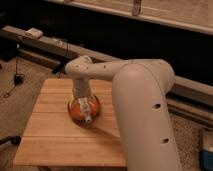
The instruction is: Place the bottle in the ceramic bowl
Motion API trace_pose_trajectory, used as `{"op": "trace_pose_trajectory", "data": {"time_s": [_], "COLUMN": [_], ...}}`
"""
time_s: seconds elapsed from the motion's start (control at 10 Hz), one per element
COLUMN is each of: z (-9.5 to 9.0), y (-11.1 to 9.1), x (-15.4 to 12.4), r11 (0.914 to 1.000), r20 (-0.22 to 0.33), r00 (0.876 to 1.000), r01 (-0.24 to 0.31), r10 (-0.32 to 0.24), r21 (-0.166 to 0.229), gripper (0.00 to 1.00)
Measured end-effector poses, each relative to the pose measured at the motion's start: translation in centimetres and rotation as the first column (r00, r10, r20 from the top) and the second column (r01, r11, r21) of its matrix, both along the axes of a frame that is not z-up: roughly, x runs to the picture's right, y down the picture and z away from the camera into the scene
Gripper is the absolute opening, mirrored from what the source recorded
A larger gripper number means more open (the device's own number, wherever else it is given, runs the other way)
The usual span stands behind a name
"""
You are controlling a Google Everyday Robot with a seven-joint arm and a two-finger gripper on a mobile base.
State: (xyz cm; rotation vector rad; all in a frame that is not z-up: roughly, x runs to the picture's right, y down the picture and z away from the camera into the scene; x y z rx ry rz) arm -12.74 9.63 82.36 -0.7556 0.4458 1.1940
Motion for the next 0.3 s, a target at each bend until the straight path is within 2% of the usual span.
{"op": "trace_pose_trajectory", "data": {"time_s": [0.3], "z": [-0.03], "y": [0.1], "x": [-0.24], "r11": [1.0], "r20": [0.003], "r00": [1.0], "r01": [0.002], "r10": [-0.002], "r21": [-0.001], "gripper": [0.8]}}
